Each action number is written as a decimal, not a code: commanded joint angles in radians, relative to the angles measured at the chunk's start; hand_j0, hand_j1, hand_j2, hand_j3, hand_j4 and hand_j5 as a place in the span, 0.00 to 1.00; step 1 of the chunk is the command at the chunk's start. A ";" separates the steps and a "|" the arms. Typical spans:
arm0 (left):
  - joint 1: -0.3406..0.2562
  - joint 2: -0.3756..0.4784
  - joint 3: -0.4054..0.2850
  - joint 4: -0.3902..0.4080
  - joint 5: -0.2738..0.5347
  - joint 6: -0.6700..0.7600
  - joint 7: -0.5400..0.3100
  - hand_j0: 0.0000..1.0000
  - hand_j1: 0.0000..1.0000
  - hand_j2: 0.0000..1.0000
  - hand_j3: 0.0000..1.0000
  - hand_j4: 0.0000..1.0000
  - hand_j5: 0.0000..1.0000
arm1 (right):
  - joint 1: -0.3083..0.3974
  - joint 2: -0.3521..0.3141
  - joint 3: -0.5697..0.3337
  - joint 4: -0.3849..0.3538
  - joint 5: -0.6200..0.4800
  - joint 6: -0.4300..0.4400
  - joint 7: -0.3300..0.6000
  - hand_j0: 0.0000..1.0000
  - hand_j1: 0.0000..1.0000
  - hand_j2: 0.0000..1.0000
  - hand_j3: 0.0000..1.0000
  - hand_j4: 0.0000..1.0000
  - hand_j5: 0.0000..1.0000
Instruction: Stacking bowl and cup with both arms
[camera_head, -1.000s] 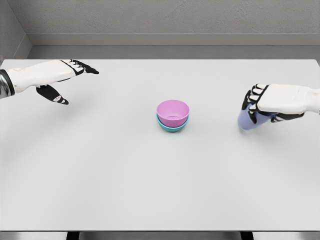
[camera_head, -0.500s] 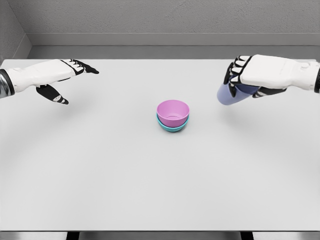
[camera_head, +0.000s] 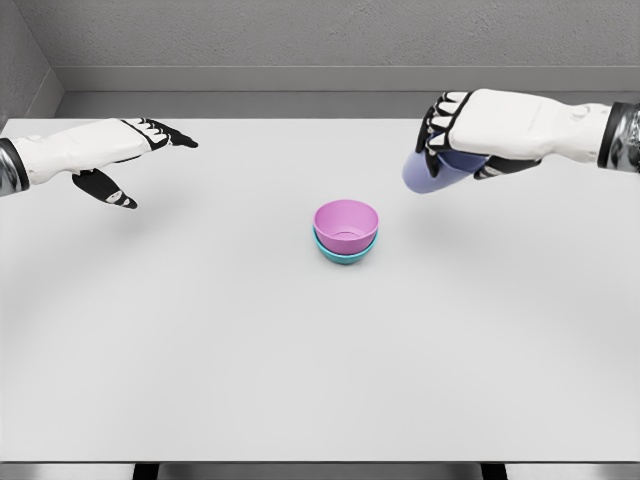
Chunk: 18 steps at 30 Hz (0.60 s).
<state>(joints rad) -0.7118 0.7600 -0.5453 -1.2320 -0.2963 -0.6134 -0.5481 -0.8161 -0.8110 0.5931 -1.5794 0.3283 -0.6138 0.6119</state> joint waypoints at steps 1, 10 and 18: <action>0.000 0.001 0.001 0.000 0.006 0.003 0.000 1.00 1.00 1.00 1.00 1.00 1.00 | -0.002 0.019 0.022 0.001 -0.005 0.003 -0.001 0.42 0.42 0.42 0.42 0.42 0.42; -0.002 0.001 0.001 0.000 0.006 0.003 0.000 1.00 1.00 1.00 1.00 1.00 1.00 | -0.041 0.098 0.066 0.002 0.005 0.003 -0.001 0.43 0.43 0.43 0.43 0.43 0.43; -0.002 0.001 0.001 0.000 0.006 0.003 0.000 1.00 1.00 1.00 1.00 1.00 1.00 | -0.057 0.159 0.123 0.004 0.011 0.003 -0.001 0.43 0.43 0.43 0.43 0.43 0.43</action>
<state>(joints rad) -0.7133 0.7602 -0.5453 -1.2317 -0.2964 -0.6134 -0.5481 -0.8759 -0.6676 0.7060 -1.5761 0.3428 -0.6147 0.6125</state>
